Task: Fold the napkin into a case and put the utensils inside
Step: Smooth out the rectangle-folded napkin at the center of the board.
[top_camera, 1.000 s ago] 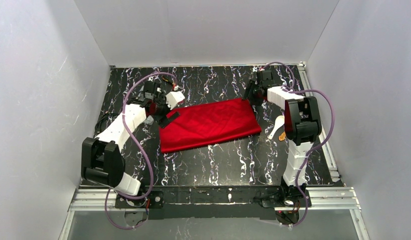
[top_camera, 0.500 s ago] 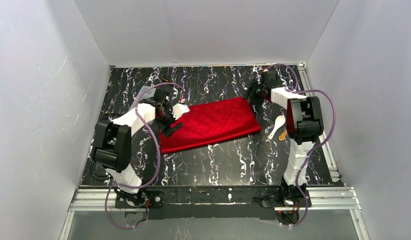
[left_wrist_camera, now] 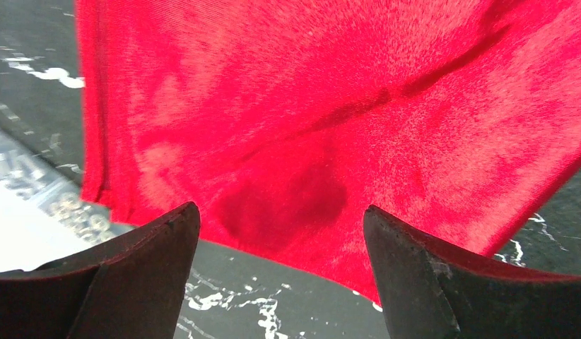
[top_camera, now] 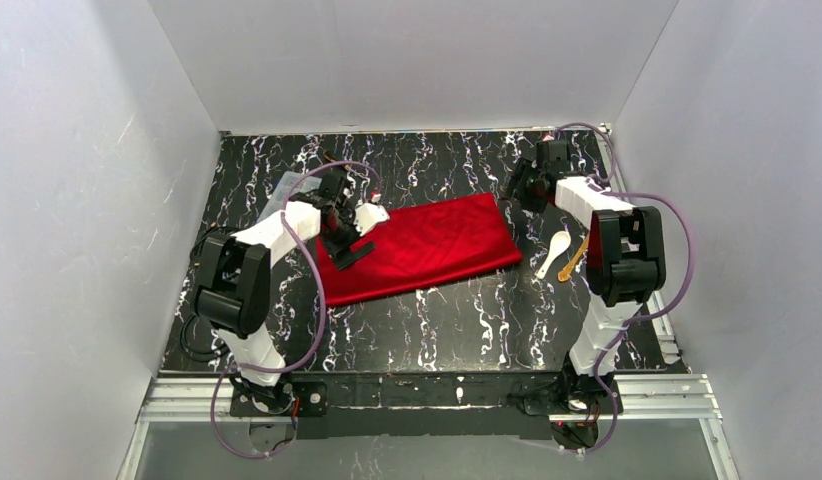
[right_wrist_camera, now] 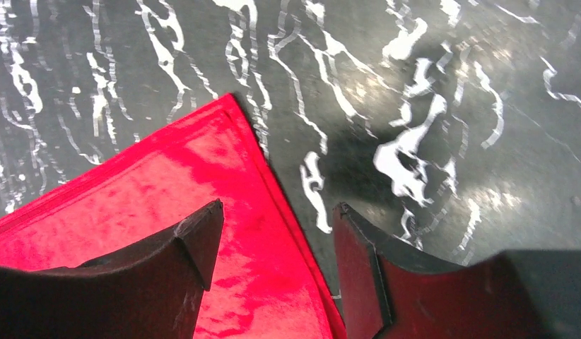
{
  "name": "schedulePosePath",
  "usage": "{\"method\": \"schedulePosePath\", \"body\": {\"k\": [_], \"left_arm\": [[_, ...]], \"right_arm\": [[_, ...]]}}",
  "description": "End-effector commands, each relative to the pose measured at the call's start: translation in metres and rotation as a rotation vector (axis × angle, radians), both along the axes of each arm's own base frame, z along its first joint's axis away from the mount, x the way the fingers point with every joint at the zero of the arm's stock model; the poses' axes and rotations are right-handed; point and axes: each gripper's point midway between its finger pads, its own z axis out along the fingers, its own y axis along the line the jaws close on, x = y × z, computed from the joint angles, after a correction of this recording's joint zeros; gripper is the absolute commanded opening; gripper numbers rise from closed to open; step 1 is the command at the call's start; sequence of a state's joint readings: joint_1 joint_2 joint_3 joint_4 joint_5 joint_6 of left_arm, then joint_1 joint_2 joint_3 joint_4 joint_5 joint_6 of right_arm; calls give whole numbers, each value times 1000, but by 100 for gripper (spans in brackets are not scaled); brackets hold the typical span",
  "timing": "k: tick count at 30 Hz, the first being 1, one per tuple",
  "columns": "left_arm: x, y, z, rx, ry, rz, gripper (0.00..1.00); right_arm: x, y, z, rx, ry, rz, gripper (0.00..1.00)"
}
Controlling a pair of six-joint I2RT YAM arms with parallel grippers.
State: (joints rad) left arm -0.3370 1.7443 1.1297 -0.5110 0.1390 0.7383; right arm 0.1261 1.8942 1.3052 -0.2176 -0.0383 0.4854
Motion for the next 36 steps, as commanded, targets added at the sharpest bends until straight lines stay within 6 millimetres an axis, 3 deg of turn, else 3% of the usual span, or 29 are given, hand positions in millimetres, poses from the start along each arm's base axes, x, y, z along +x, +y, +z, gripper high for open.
{"method": "schedulePosePath", "body": {"k": [1,3,5,11,17,22,30,36], "left_arm": [[0,-10,64,-83,-65,29,86],[-15,-9,77,-97,-50,10,89],[-34,-5,76,-89,-9,-40,90],[-89,14,57,-32,118,-174,90],[-120,19,42,-27,189,-215,88],[-134,20,24,-25,180,-272,84],[-120,20,3,16,109,-291,66],[-115,16,-2,42,82,-325,64]], "right_arm": [[30,34,36,60,-126,152,66],[42,47,41,39,-147,210,68],[48,54,36,-27,-132,250,72],[63,53,12,-104,-94,312,77],[70,57,-1,-43,-91,408,79],[65,66,-20,15,-57,462,75],[44,70,-50,65,14,451,64],[29,73,-56,84,35,431,62]]}}
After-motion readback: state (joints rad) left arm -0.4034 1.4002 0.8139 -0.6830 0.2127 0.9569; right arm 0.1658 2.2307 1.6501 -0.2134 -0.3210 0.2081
